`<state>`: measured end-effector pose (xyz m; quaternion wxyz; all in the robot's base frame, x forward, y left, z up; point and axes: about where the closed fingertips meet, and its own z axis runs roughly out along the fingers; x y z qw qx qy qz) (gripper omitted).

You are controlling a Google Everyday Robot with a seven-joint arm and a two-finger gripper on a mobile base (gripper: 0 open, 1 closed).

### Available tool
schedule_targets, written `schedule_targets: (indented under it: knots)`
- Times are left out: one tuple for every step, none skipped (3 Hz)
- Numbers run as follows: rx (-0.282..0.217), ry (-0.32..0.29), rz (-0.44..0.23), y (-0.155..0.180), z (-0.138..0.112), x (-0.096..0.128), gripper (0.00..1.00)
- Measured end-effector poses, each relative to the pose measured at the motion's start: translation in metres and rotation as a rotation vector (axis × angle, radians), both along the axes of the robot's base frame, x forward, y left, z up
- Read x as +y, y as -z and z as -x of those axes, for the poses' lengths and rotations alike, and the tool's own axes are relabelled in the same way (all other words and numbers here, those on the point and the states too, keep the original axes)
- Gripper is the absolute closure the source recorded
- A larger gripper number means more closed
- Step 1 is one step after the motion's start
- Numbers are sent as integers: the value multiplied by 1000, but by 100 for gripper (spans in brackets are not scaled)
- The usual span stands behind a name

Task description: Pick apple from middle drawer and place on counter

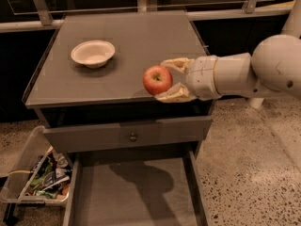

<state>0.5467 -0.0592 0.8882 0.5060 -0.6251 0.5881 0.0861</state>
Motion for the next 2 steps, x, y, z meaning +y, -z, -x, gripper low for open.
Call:
schedule_targets:
  knots:
    - [1,14,-50,-10,-53,7,100]
    - [-30,34,-124,-21,-107,18,100]
